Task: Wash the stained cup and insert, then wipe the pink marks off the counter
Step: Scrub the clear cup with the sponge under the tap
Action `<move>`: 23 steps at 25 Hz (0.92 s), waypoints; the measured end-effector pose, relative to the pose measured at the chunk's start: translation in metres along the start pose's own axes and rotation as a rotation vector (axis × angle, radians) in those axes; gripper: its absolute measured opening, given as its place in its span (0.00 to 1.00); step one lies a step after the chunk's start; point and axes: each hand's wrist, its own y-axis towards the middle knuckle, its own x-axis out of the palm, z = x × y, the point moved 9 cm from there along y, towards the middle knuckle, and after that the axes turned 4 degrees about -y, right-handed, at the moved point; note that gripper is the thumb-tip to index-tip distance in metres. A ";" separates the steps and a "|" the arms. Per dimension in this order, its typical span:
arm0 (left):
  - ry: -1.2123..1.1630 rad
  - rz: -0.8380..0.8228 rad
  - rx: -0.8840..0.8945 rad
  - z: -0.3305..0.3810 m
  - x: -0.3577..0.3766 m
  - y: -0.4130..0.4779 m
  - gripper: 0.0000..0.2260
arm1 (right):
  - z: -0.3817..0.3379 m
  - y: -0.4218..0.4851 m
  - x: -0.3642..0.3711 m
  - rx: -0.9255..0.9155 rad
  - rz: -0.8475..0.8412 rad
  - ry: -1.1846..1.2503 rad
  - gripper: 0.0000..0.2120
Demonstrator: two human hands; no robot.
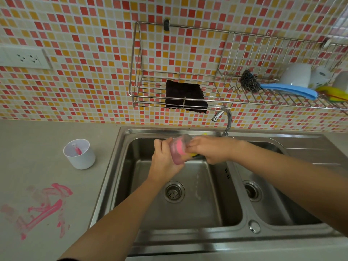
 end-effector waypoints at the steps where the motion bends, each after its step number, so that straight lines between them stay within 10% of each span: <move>1: -0.011 0.005 -0.023 0.000 -0.001 0.002 0.34 | -0.004 0.000 -0.001 -0.025 0.045 -0.042 0.17; 12: -0.394 -0.375 -0.241 -0.015 0.031 0.003 0.48 | -0.018 -0.019 -0.010 -0.269 0.307 -0.407 0.14; 19: -0.234 -0.272 -0.175 -0.022 0.027 0.011 0.35 | 0.000 -0.010 -0.004 -0.014 0.233 0.008 0.14; 23: -0.193 -0.201 -0.123 -0.012 0.025 0.011 0.35 | -0.004 -0.014 -0.001 -0.057 0.272 -0.198 0.21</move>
